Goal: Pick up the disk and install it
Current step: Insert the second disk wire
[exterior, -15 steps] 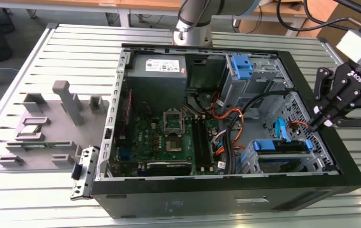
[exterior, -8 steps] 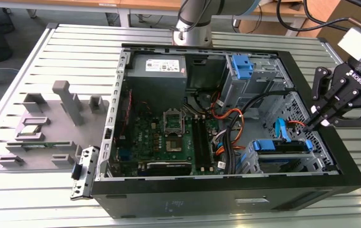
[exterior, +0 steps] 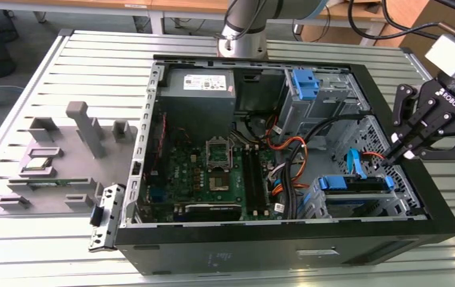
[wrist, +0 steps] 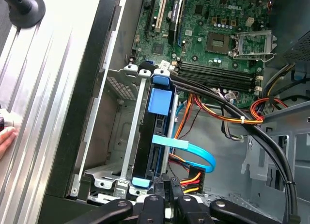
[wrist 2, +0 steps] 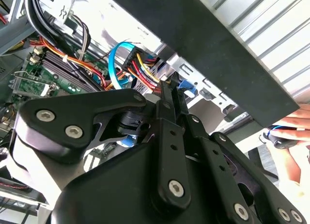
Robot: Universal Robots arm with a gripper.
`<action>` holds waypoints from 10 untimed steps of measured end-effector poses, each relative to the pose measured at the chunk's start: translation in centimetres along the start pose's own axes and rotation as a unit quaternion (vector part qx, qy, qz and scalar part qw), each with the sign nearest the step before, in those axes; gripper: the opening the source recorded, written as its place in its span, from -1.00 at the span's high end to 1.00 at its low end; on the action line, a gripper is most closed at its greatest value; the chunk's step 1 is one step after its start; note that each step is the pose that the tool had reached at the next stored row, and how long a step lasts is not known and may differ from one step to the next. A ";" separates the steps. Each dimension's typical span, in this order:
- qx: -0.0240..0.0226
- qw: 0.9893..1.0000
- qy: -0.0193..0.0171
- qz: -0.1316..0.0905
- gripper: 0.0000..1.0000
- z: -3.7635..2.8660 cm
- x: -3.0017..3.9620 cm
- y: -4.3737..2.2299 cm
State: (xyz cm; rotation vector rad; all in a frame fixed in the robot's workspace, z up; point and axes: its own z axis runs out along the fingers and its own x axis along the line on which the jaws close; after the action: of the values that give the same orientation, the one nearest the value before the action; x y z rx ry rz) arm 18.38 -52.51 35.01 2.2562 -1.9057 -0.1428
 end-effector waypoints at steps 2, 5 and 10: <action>0.003 1.000 0.001 0.000 0.66 0.12 -0.01 0.51; 0.005 1.000 0.001 0.000 0.66 0.19 -0.04 0.82; 0.005 1.000 0.001 0.000 0.66 0.18 -0.04 0.82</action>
State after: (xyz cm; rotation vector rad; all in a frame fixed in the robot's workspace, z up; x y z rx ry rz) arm 17.55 -52.61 35.00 2.2609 -1.9106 -0.1319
